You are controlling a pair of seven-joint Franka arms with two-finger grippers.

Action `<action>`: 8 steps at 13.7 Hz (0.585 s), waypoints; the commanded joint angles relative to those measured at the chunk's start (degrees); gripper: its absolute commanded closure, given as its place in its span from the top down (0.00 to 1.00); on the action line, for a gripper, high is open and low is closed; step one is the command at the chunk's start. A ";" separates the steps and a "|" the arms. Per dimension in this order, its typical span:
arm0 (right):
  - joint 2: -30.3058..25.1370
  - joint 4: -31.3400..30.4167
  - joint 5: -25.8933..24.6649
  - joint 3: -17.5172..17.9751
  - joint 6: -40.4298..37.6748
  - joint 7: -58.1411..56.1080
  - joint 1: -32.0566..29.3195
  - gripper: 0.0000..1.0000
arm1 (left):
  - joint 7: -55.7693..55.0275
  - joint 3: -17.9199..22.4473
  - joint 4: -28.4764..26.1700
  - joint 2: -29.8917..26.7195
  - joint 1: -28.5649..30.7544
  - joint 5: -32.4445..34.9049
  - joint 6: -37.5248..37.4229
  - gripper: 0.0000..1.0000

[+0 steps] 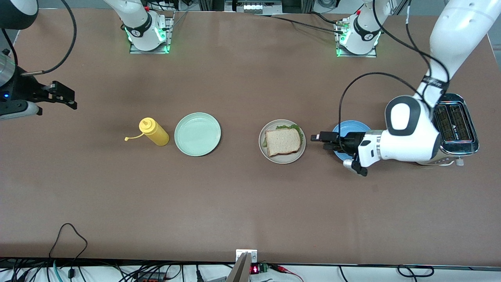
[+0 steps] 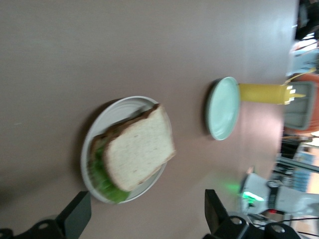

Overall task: Make sandwich in beige plate with both arms
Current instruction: 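Lay the bread on the lettuce and open the left gripper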

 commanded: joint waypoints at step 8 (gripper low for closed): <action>-0.31 0.45 0.57 -0.14 -0.59 0.36 -0.09 1.00 | -12.00 3.08 11.13 -8.88 -1.22 32.32 -12.61 1.00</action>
